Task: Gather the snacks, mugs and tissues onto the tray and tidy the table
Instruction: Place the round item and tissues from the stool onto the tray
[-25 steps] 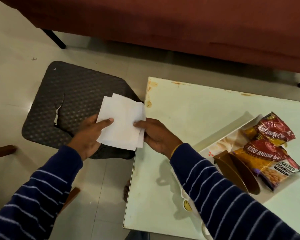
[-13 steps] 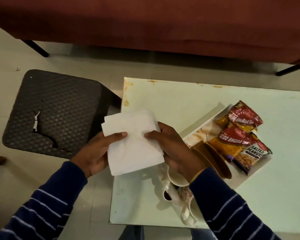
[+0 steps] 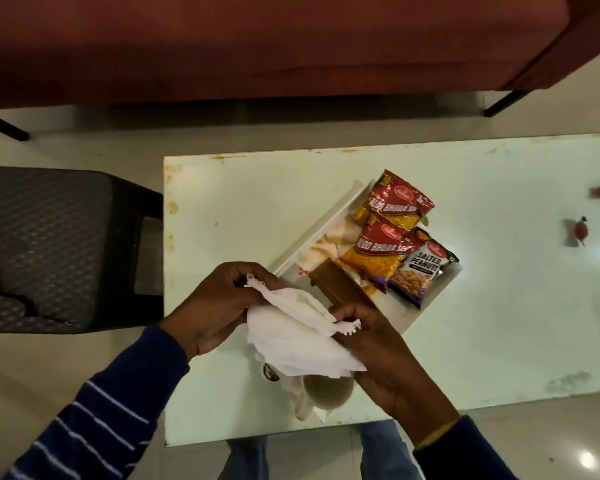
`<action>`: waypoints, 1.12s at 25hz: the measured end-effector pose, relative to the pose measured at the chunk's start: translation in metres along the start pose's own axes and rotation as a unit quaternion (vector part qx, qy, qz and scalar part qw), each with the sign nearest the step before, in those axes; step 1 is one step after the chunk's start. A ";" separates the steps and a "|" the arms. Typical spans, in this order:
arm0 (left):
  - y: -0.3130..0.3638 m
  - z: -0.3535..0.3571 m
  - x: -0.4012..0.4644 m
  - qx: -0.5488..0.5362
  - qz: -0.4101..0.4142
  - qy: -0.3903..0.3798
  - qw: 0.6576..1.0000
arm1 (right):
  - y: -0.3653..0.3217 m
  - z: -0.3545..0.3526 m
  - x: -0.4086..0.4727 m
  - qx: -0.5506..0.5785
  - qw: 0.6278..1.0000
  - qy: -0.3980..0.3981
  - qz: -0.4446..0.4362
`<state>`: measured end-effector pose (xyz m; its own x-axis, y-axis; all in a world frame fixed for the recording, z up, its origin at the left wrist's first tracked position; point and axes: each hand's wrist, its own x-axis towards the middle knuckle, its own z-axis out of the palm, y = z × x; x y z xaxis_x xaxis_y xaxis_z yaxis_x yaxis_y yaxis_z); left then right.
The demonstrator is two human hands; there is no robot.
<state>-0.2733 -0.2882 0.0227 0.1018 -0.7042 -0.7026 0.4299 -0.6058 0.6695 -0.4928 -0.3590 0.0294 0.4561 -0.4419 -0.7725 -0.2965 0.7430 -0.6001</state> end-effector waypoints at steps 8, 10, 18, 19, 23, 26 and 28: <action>0.001 0.072 0.042 0.080 -0.006 0.045 0.996 | 0.032 -0.058 -0.005 0.305 0.945 0.098 0.057; 0.003 0.084 0.057 0.178 0.020 0.079 0.981 | 0.032 -0.063 0.006 0.367 0.921 0.115 0.058; -0.002 0.093 0.094 0.394 0.069 0.135 0.906 | 0.036 -0.054 0.020 0.339 0.911 0.216 0.094; -0.002 0.093 0.094 0.388 0.060 0.149 0.908 | 0.035 -0.053 0.020 0.307 0.919 0.227 0.099; -0.006 0.085 0.086 0.397 -0.043 0.175 0.900 | 0.037 -0.054 0.022 0.226 0.945 0.219 0.091; 0.000 0.086 0.076 0.365 -0.093 0.150 0.914 | 0.038 -0.055 0.023 0.209 0.945 0.228 0.102; 0.004 0.089 0.076 0.351 -0.109 0.133 0.920 | 0.040 -0.055 0.025 0.224 0.938 0.243 0.108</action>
<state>-0.3435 -0.3777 -0.0065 0.3375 -0.4786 -0.8106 -0.2105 -0.8777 0.4306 -0.5397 -0.3685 -0.0251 -0.0426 -0.3536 -0.9344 0.0936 0.9297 -0.3561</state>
